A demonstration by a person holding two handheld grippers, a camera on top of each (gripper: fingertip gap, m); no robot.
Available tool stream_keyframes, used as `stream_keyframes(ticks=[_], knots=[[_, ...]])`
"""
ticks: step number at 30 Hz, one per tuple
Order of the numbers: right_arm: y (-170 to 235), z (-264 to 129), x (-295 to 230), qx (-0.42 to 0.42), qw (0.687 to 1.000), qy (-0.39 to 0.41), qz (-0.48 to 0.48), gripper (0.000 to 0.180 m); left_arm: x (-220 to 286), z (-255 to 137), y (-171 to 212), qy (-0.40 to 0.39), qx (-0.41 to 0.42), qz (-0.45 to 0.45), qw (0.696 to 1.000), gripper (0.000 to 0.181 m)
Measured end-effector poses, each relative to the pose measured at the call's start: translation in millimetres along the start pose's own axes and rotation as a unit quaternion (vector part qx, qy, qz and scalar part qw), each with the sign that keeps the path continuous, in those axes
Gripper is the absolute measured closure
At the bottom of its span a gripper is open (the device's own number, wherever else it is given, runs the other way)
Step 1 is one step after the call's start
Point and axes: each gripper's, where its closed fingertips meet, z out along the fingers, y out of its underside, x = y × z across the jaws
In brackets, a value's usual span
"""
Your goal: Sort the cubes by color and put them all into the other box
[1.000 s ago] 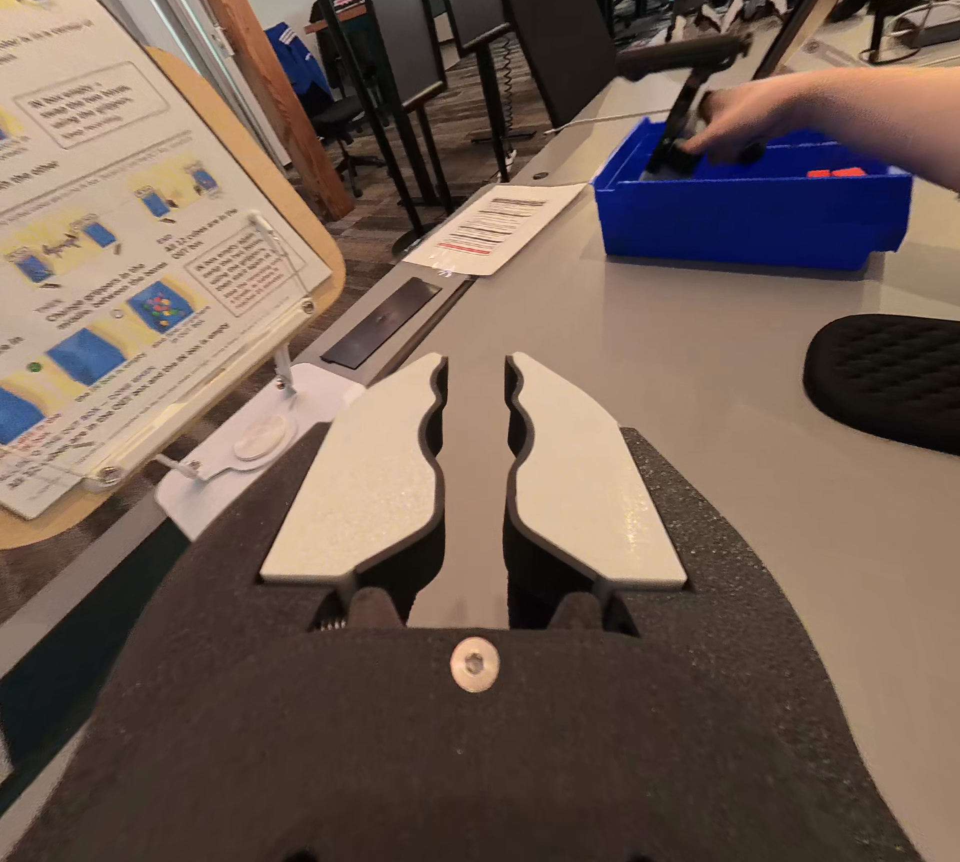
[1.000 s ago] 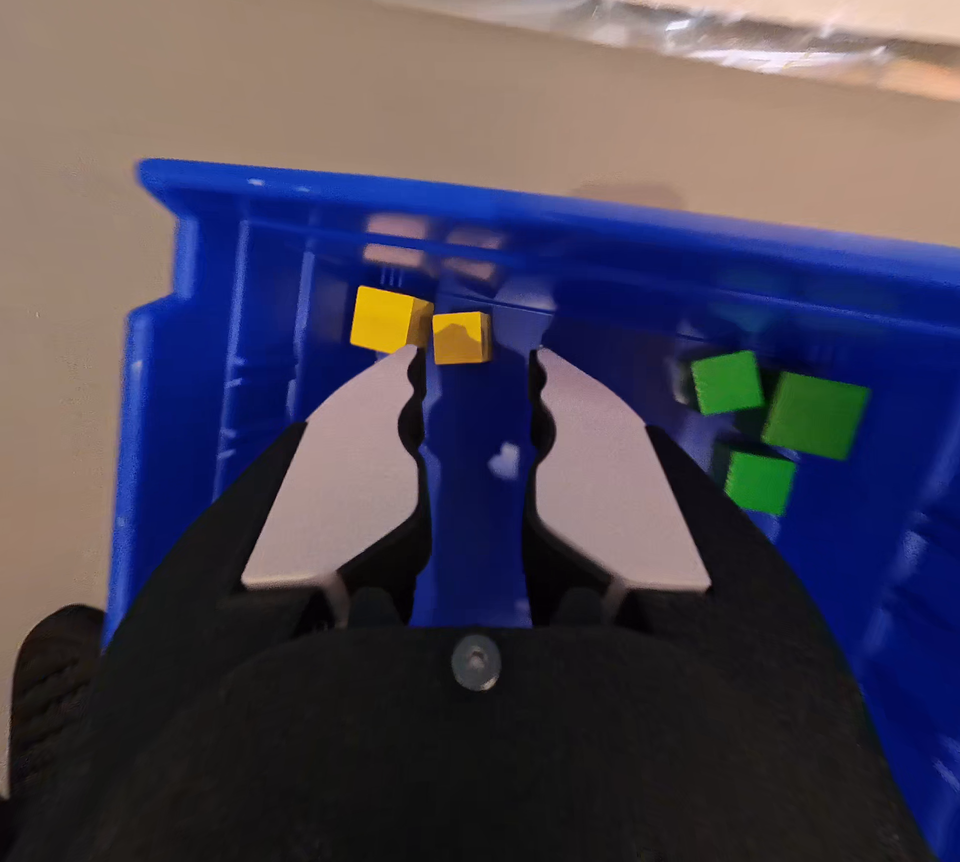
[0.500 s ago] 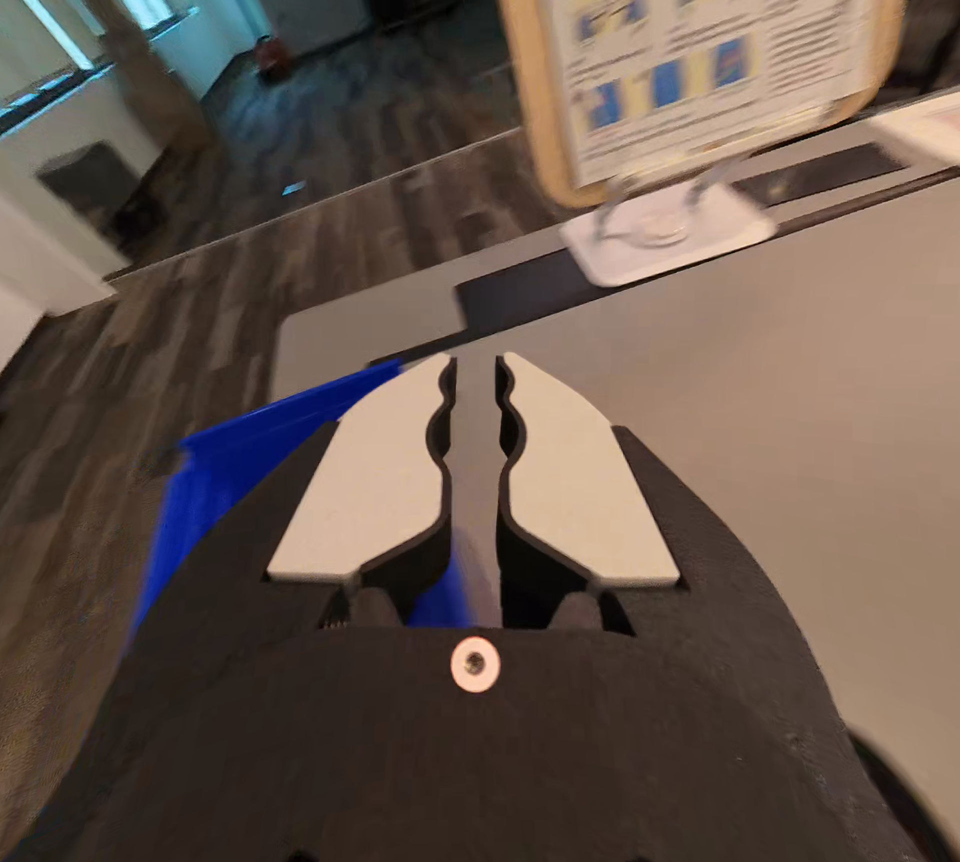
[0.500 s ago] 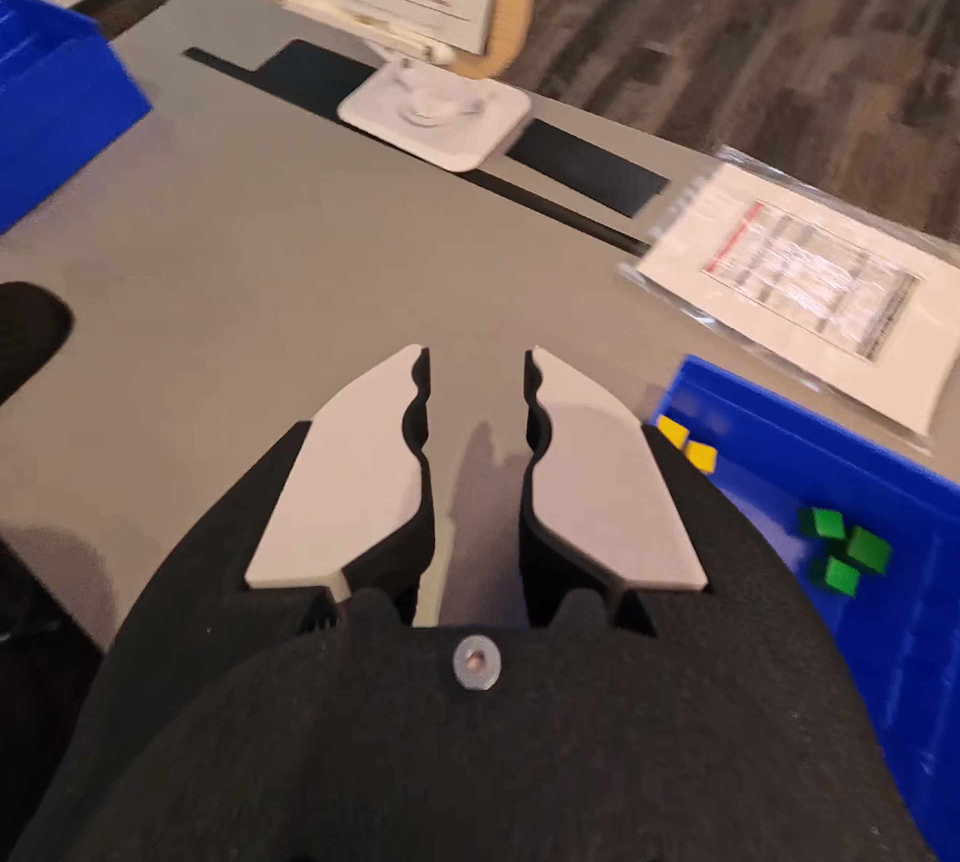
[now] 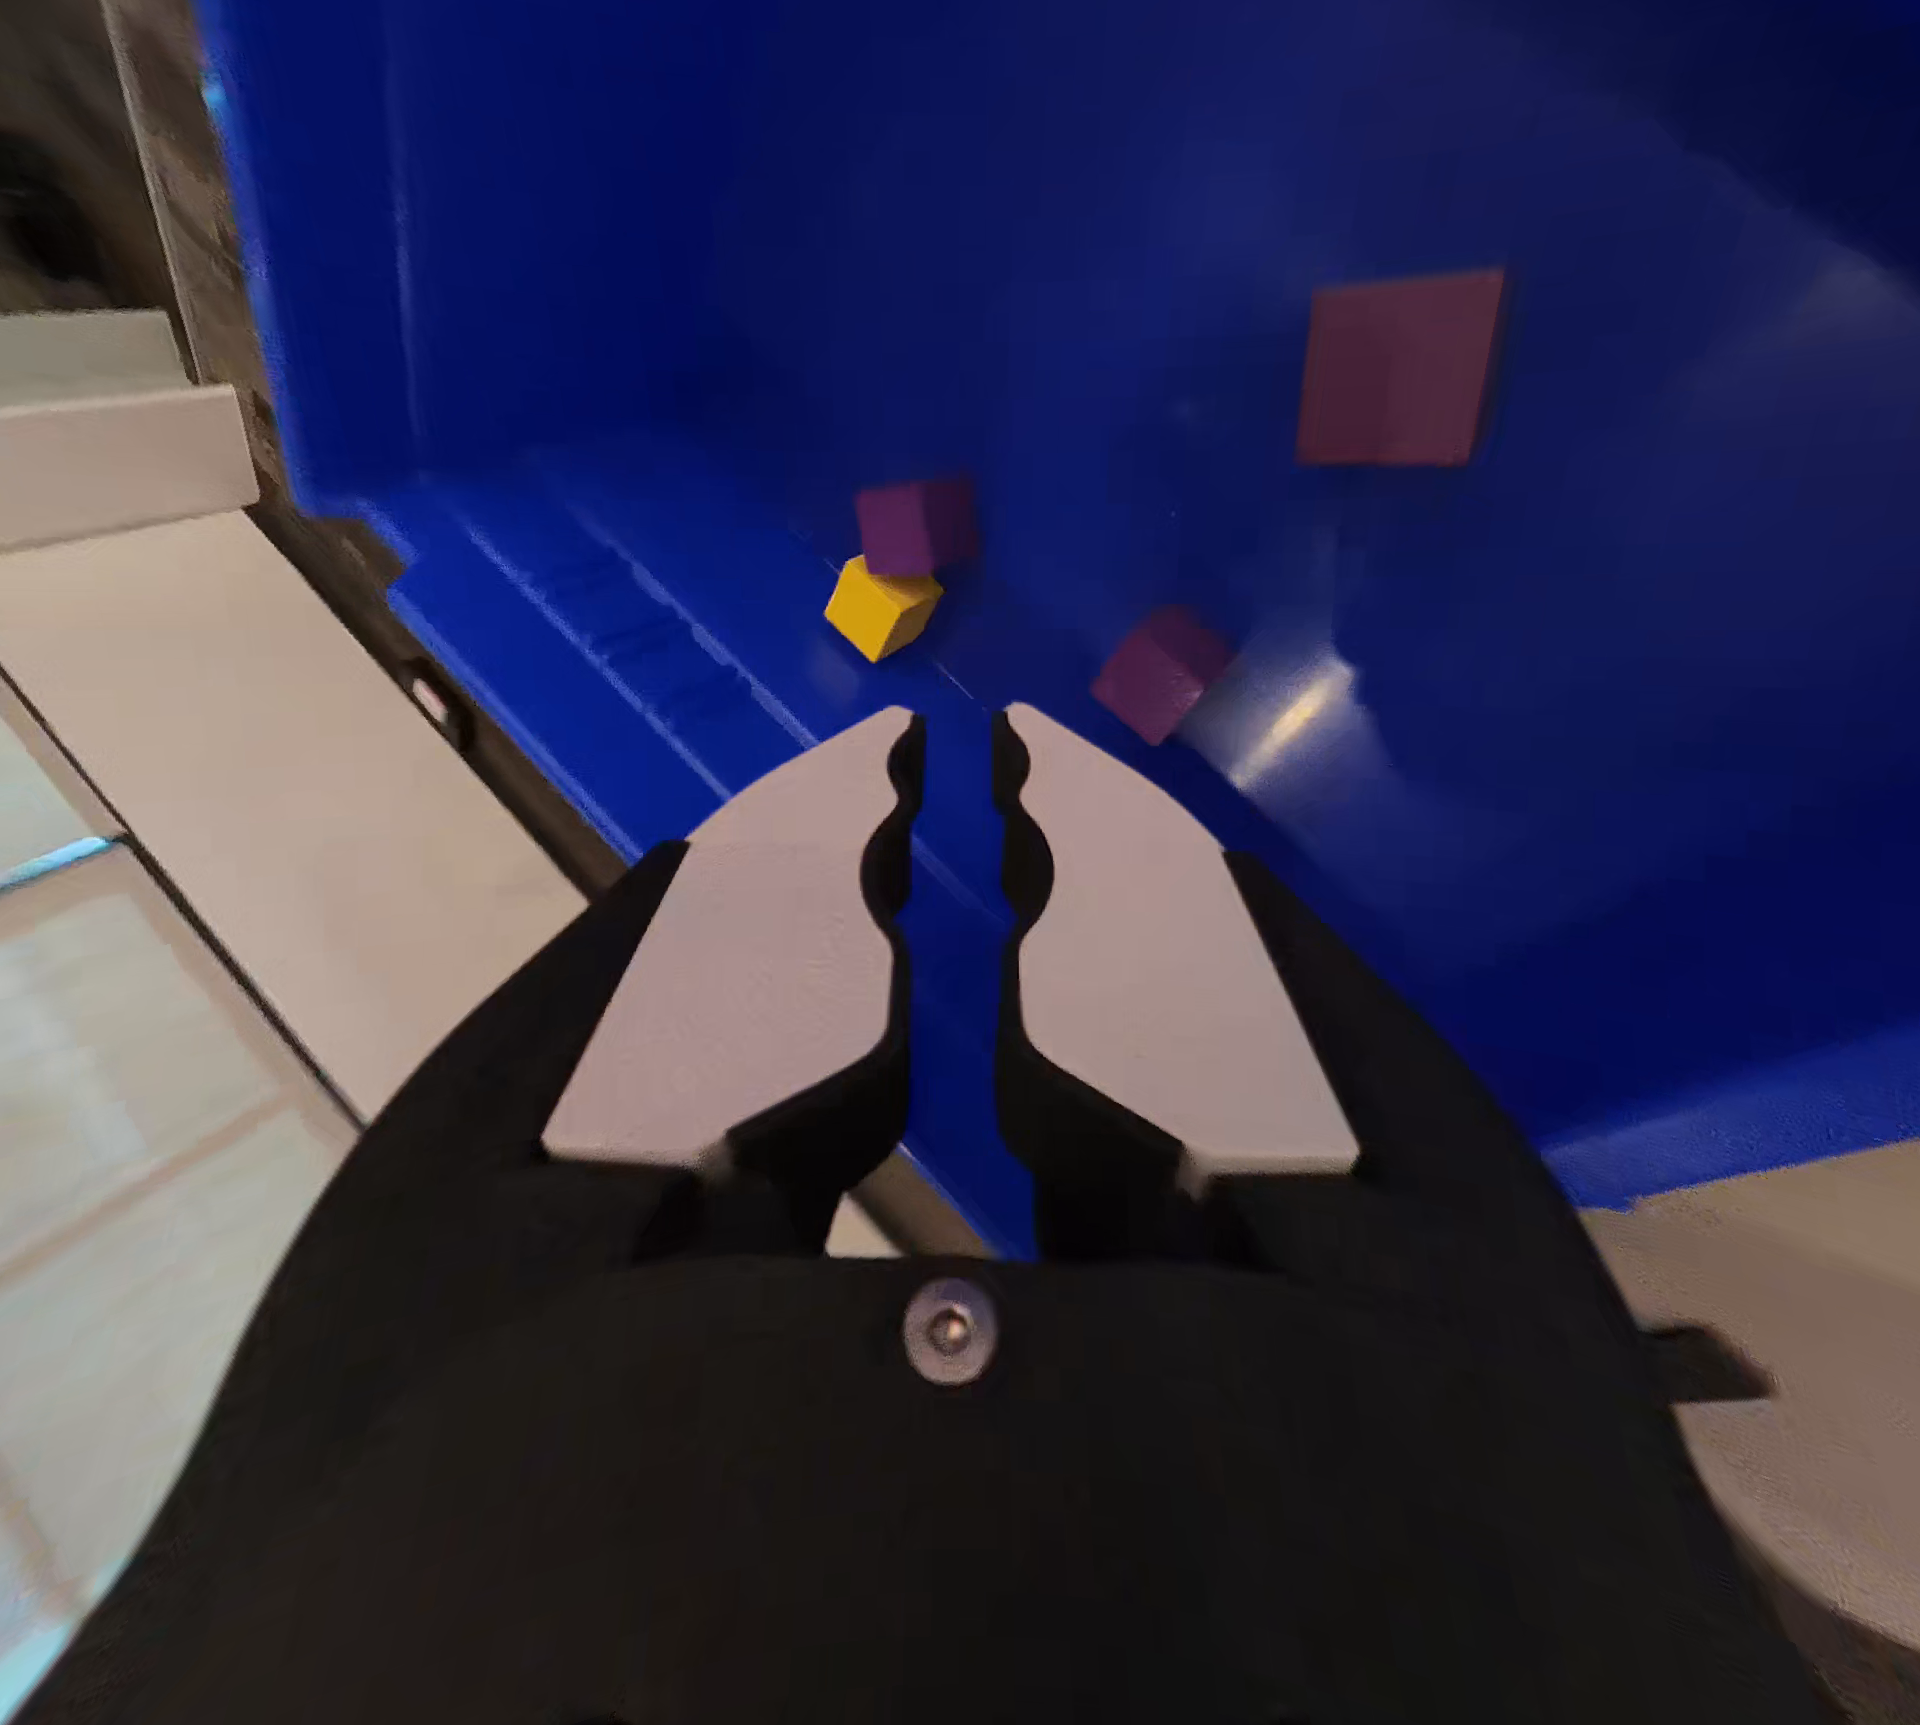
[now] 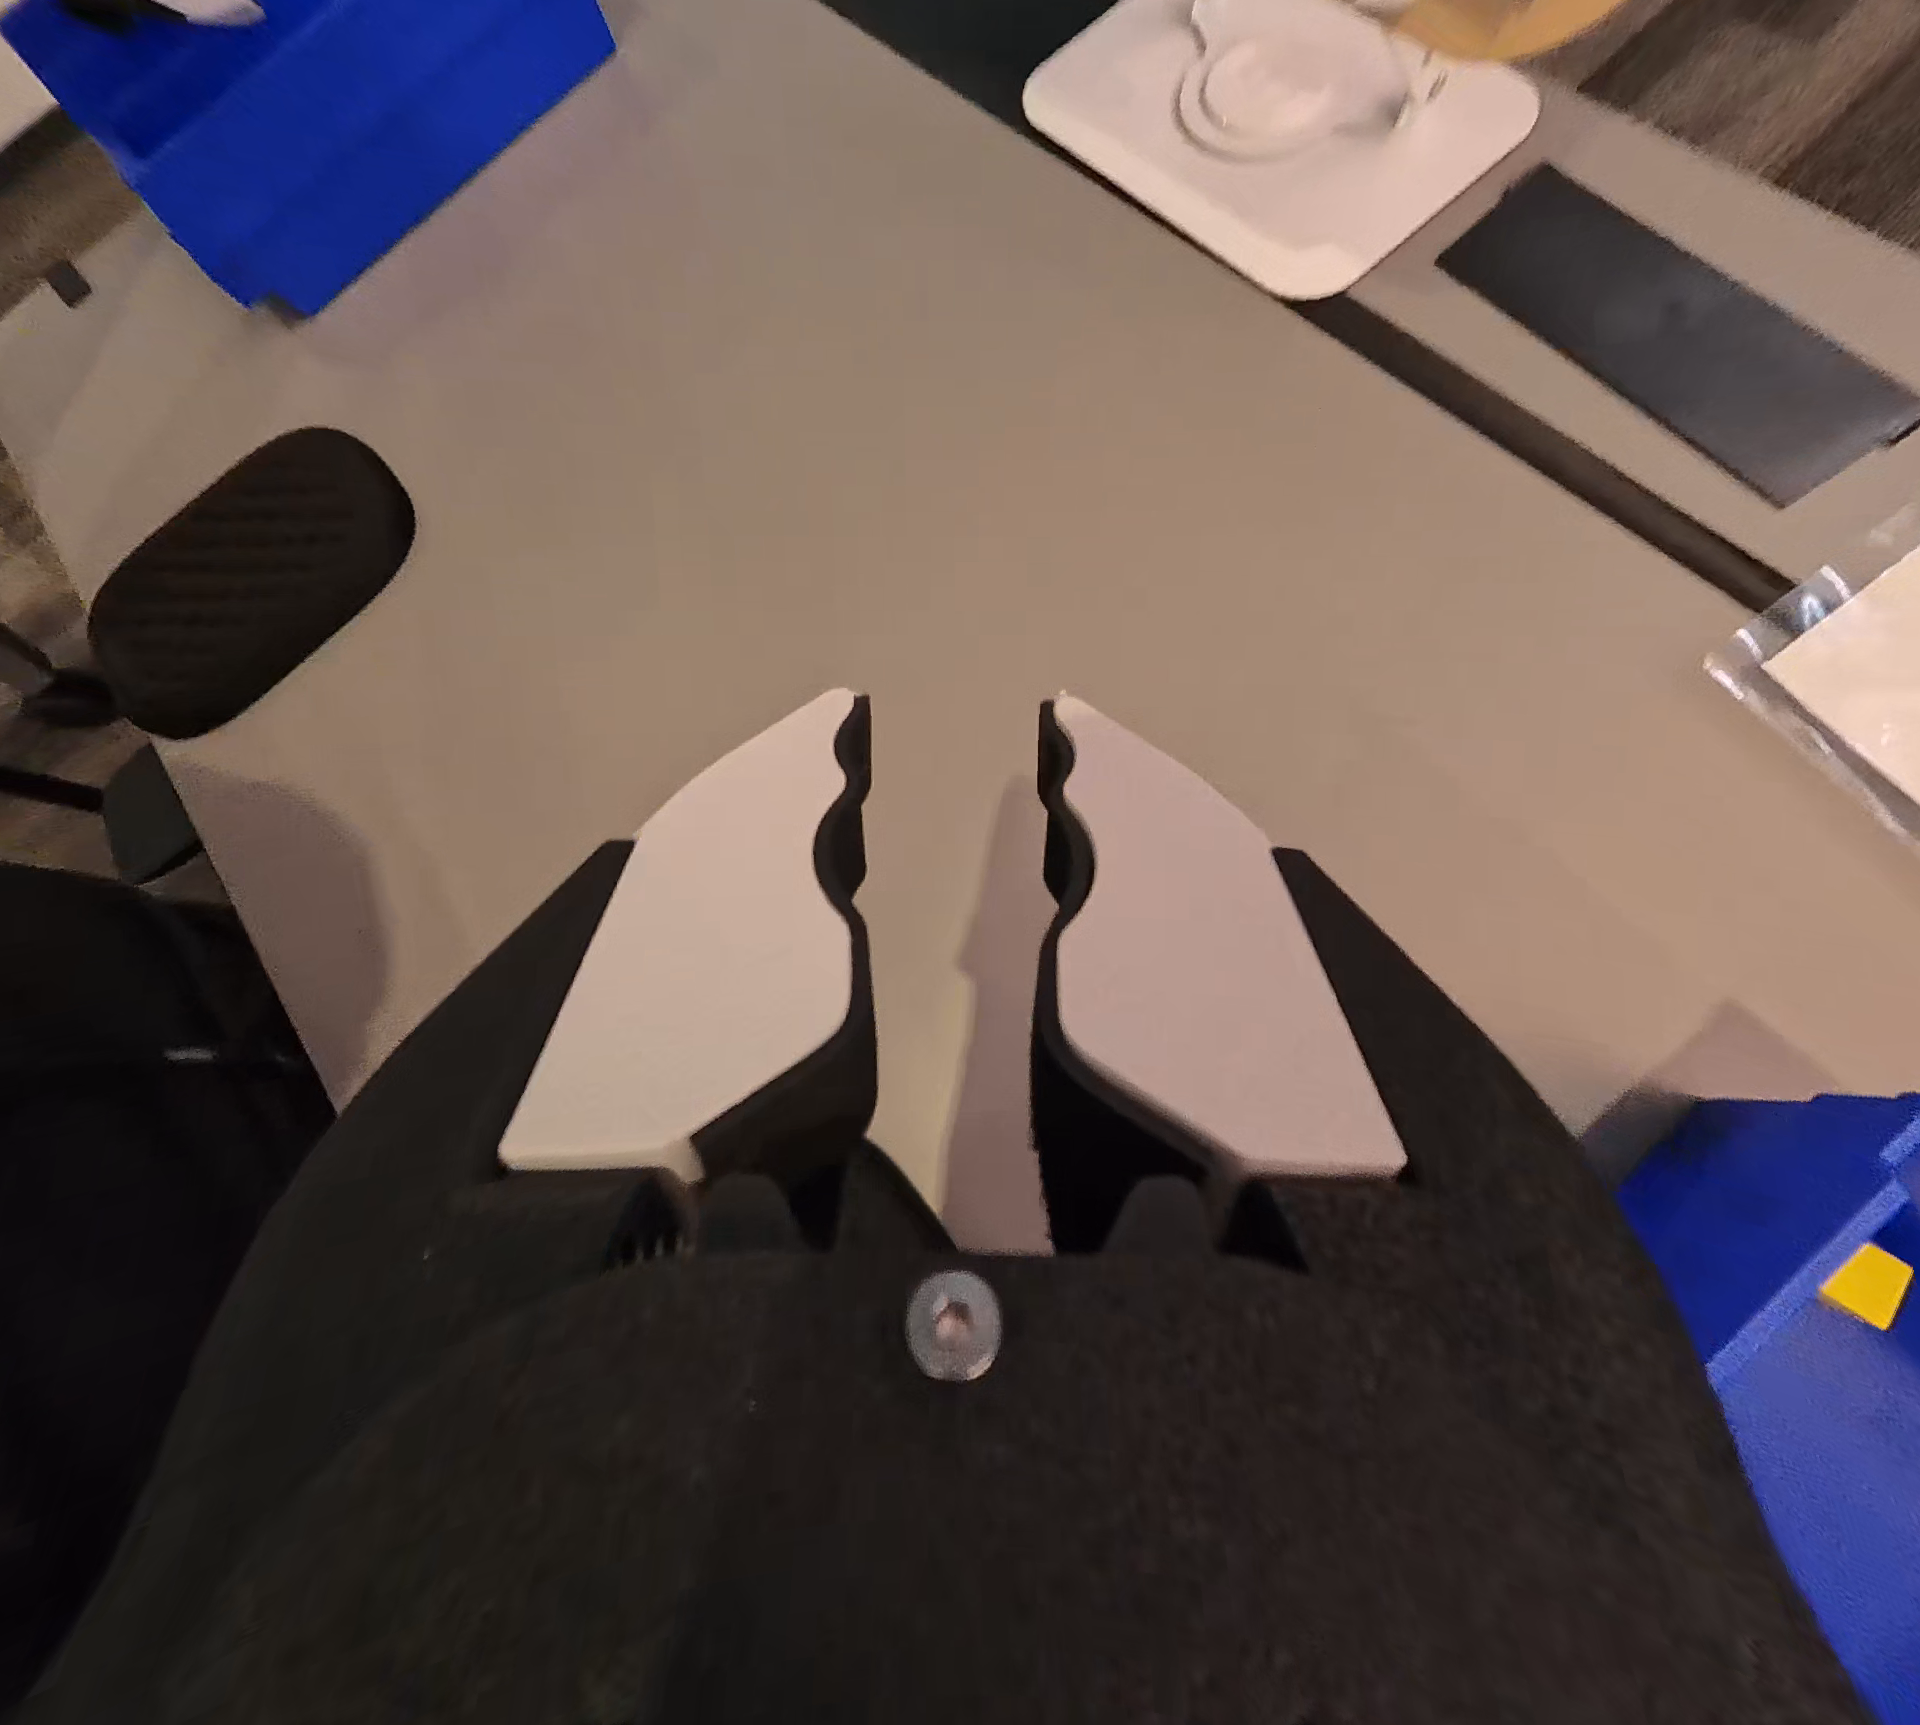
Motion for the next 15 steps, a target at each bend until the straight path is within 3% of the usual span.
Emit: stream_keyframes(ticks=[6,15], knots=[[-1.7,12.6,2.5,-0.012,1.000,0.007,0.010,0.150,-10.1,43.1,-0.2,-0.012,-0.053,0.141,0.989,0.156],[-1.3,27.4,10.3,-0.025,0.999,0.010,0.022,0.154,-14.1,76.7,6.4,0.042,-0.118,0.194,0.973,0.143]])
